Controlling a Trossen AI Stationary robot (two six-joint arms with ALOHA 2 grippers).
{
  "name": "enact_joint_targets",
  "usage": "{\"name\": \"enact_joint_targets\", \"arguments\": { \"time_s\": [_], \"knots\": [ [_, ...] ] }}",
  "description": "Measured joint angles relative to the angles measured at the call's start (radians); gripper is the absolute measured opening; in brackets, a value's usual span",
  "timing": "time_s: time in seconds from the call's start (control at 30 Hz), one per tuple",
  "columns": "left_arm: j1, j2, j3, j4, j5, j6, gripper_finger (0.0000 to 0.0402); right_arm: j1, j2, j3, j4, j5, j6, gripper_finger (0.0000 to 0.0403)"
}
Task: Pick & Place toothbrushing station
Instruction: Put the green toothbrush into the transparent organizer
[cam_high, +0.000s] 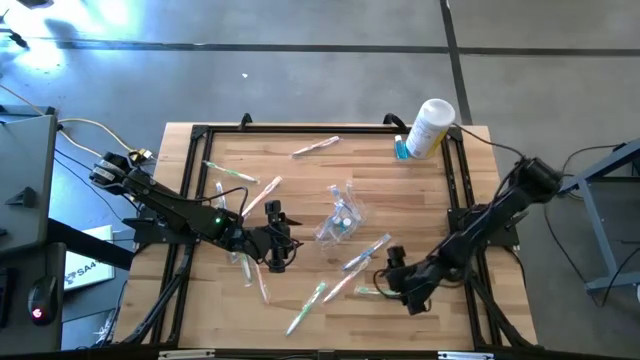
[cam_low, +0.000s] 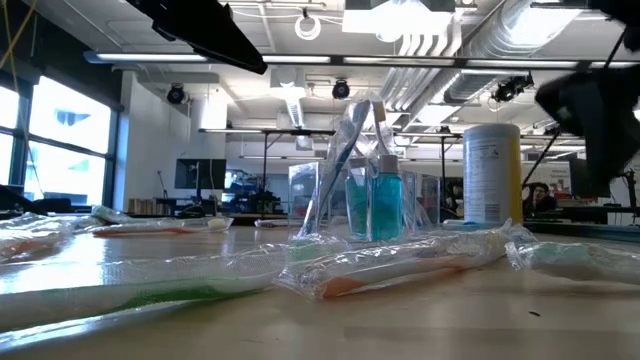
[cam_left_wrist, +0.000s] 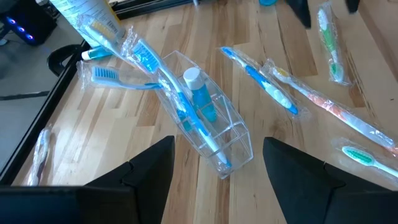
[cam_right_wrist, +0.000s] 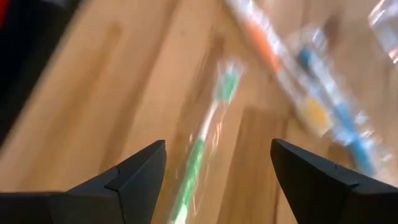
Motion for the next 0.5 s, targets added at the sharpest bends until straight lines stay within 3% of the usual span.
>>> {"name": "enact_joint_targets", "arguments": {
  "time_s": [0.2, 0.5],
  "knots": [
    [0.0, 0.0, 0.0, 0.0, 0.0, 0.0, 0.0237, -0.027, 0.134, 0.051, 0.047, -0.113, -0.002, 0.0281],
    [0.0, 0.0, 0.0, 0.0, 0.0, 0.0, 0.0237, -0.084, 0.151, 0.049, 0.005, -0.201, -0.012, 0.0274]
  ]
}}
